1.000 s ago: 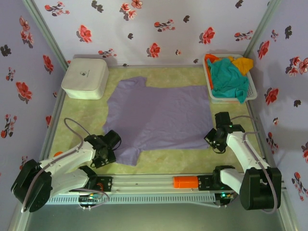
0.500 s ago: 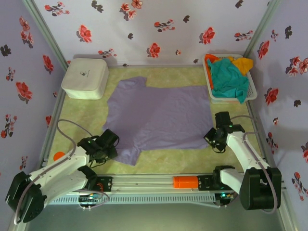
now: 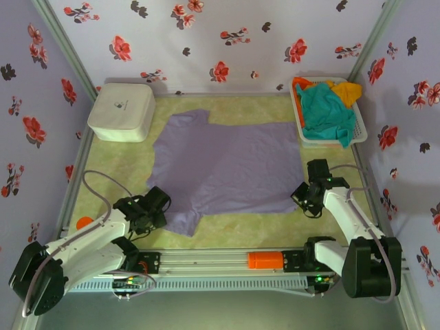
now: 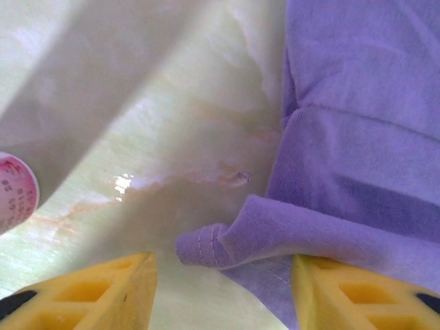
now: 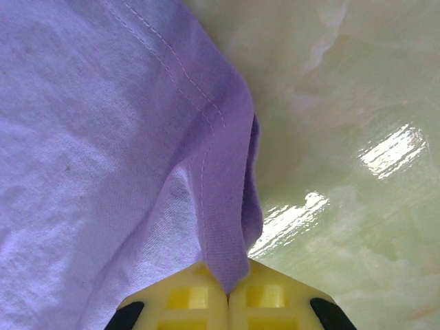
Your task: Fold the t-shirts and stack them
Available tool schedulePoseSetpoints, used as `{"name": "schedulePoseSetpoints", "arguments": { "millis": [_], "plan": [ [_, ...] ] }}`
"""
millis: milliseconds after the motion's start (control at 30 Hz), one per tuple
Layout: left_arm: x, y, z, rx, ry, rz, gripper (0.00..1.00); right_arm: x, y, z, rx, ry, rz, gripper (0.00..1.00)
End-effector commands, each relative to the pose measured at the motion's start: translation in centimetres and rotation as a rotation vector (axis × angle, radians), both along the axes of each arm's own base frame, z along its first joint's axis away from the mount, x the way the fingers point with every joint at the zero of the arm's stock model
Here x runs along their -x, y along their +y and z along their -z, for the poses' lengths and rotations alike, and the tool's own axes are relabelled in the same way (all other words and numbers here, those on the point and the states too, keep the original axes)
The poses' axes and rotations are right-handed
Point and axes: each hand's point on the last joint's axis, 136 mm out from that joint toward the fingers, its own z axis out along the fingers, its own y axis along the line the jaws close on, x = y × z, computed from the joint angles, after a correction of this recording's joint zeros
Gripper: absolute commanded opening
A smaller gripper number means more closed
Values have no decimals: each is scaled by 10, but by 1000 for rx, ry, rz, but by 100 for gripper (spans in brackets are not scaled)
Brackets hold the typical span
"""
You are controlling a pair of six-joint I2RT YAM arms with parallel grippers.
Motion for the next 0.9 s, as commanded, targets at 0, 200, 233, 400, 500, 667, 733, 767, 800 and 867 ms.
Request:
{"name": "schedulePoseSetpoints", "arguments": {
  "millis": [0, 200, 233, 400, 500, 667, 733, 767, 800, 867],
  "plan": [
    [-11, 6, -4, -51, -68, 28, 54, 3, 0, 4, -4, 5, -13, 0],
    [-21, -1, 0, -40, -109, 58, 46, 5, 0, 7, -6, 14, -14, 0],
    [-21, -1, 2, -39, -108, 61, 44, 5, 0, 7, -6, 17, -15, 0],
    [-17, 0, 11, -46, -80, 64, 41, 5, 0, 8, -8, 13, -12, 0],
    [-12, 1, 15, -42, -62, 57, 40, 4, 0, 7, -7, 11, -11, 0],
    [-2, 3, 20, -19, -33, 50, 41, 4, 0, 6, -5, 11, -10, 0],
    [1, 3, 22, -12, -28, 46, 40, 4, -1, 6, -3, 10, -8, 0],
    [1, 3, 22, -4, -28, 46, 39, 3, -1, 6, -2, 7, -8, 0],
    [2, 2, 23, 0, -28, 44, 36, 3, -1, 6, -3, 7, -7, 0],
    [1, 1, 22, 11, -28, 40, 29, 2, -1, 5, -7, 2, -7, 0]
  ]
}}
